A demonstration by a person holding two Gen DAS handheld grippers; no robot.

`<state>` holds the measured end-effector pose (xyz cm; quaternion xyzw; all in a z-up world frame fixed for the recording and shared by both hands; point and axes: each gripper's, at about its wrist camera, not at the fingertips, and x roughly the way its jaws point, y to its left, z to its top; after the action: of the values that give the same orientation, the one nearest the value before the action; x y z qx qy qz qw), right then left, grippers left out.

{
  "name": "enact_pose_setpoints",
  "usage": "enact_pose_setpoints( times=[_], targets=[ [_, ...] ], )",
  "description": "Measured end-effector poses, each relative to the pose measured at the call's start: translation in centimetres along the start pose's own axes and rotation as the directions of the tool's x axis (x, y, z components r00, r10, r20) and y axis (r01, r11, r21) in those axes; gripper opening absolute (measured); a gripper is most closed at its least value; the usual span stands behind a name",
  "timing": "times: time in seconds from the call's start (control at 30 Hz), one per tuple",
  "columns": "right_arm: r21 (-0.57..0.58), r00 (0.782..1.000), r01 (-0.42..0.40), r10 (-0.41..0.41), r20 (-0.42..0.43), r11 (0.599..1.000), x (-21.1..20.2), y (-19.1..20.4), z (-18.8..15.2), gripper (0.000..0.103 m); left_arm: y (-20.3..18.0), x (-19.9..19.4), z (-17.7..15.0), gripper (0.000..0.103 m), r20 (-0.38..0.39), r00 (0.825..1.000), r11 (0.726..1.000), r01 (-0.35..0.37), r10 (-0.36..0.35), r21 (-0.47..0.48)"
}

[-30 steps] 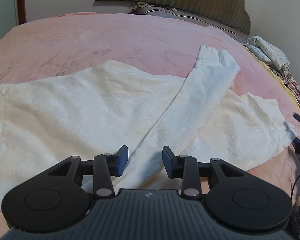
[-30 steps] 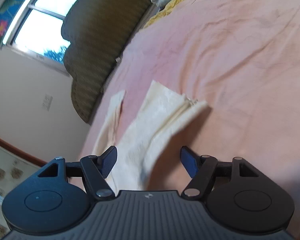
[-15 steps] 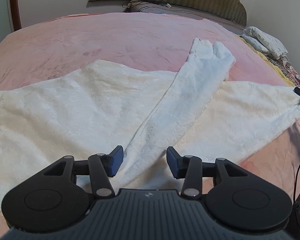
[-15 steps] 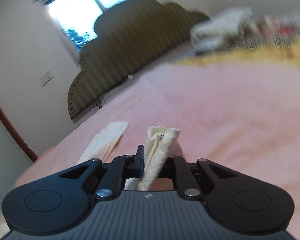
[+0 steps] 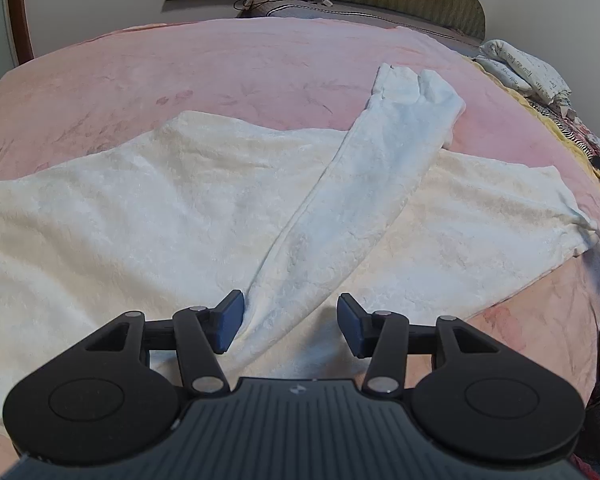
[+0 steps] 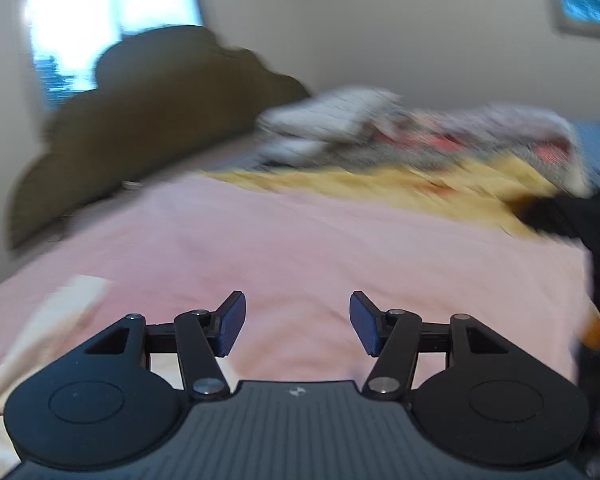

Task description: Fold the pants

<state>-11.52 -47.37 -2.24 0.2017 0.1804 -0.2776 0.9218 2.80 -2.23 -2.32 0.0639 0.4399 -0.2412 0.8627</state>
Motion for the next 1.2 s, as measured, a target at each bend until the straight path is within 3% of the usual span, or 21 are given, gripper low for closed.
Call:
enact_pose_setpoints(
  times=[0.03, 0.07, 0.2, 0.3, 0.33, 0.37, 0.43, 0.57, 0.7, 0.77, 0.87, 0.9, 0.93, 0.97, 1.07, 1.1, 1.2],
  targets=[
    [-0.035, 0.993, -0.081, 0.077, -0.092, 0.996, 1.5, 1.1, 0.2, 0.056, -0.1, 0.0, 0.0, 0.055, 0.000, 1.000, 1.000, -0.002, 0.002, -0.001],
    [-0.067, 0.985, -0.094, 0.083, -0.154, 0.993, 2.9, 2.2, 0.1, 0.056, -0.1, 0.0, 0.0, 0.055, 0.001, 1.000, 1.000, -0.004, 0.004, -0.004],
    [-0.226, 0.970, 0.013, -0.067, -0.234, 0.974, 8.5, 3.6, -0.3, 0.061, -0.1, -0.2, 0.1, 0.055, 0.001, 1.000, 1.000, -0.007, 0.007, -0.013],
    [-0.187, 0.952, -0.096, 0.036, -0.303, 0.978, 11.2, 2.3, -0.8, 0.061, 0.0, -0.2, 0.2, 0.055, 0.002, 1.000, 1.000, -0.015, 0.015, -0.019],
    [-0.196, 0.955, -0.108, 0.047, -0.294, 0.975, 11.2, 2.2, -0.8, 0.053, 0.0, -0.2, 0.2, 0.055, 0.003, 1.000, 1.000, -0.016, 0.016, -0.026],
    [-0.200, 0.953, -0.128, 0.065, -0.296, 0.971, 11.1, 2.0, -0.6, 0.028, 0.1, -0.2, 0.3, 0.055, 0.006, 1.000, 0.999, -0.015, 0.016, -0.035],
    [-0.194, 0.960, -0.136, 0.081, -0.270, 0.971, 10.6, 1.9, 0.1, 0.010, 0.1, -0.3, 0.4, 0.055, 0.017, 1.000, 0.999, -0.016, 0.017, -0.049],
    [-0.269, 0.971, -0.124, 0.061, -0.230, 0.955, 10.2, 3.2, 0.4, 0.009, -0.1, -0.1, 0.5, 0.055, 0.009, 1.000, 0.999, -0.028, 0.028, -0.047],
    [-0.376, 0.978, -0.027, -0.054, -0.203, 0.926, 12.4, 4.3, 0.3, 0.006, -0.5, -0.1, 0.5, 0.055, 0.007, 0.999, 0.999, -0.039, 0.039, -0.023],
    [-0.343, 0.975, -0.012, -0.065, -0.212, 0.939, 12.9, 3.8, 0.4, 0.008, -0.5, -0.2, 0.5, 0.056, 0.014, 0.999, 0.999, -0.035, 0.036, -0.022],
    [-0.323, 0.976, 0.150, -0.192, -0.103, 0.935, 10.3, 4.0, 1.2, 0.010, -0.2, -0.2, 0.6, 0.056, 0.017, 1.000, 0.999, -0.023, 0.024, -0.038],
    [-0.306, 0.985, 0.119, -0.152, -0.086, 0.945, 8.7, 4.3, 1.2, 0.010, -0.1, -0.1, 0.6, 0.056, 0.016, 1.000, 0.999, -0.021, 0.022, -0.039],
    [-0.284, 0.992, 0.026, -0.060, -0.113, 0.959, 7.3, 4.5, 1.0, 0.010, -0.2, 0.0, 0.6, 0.056, 0.014, 1.000, 0.999, -0.019, 0.019, -0.036],
    [-0.262, 0.986, -0.068, 0.024, -0.167, 0.963, 6.5, 4.8, 0.5, 0.010, -0.2, 0.1, 0.6, 0.056, 0.014, 1.000, 0.999, -0.017, 0.017, -0.035],
    [-0.202, 0.931, -0.184, 0.105, -0.349, 0.962, 7.0, 4.8, -1.9, 0.010, -0.3, 0.3, 0.6, 0.056, 0.015, 1.000, 1.000, -0.001, 0.002, -0.031],
    [-0.199, 0.926, -0.188, 0.106, -0.363, 0.962, 7.5, 4.5, -2.5, 0.010, -0.3, 0.3, 0.5, 0.056, 0.015, 1.000, 1.000, 0.002, -0.001, -0.028],
    [-0.187, 0.968, 0.003, -0.050, -0.246, 0.982, 7.4, 6.0, -1.2, 0.013, -0.3, 0.3, 0.4, 0.057, 0.018, 1.000, 1.000, 0.010, -0.010, -0.010]
  ],
)
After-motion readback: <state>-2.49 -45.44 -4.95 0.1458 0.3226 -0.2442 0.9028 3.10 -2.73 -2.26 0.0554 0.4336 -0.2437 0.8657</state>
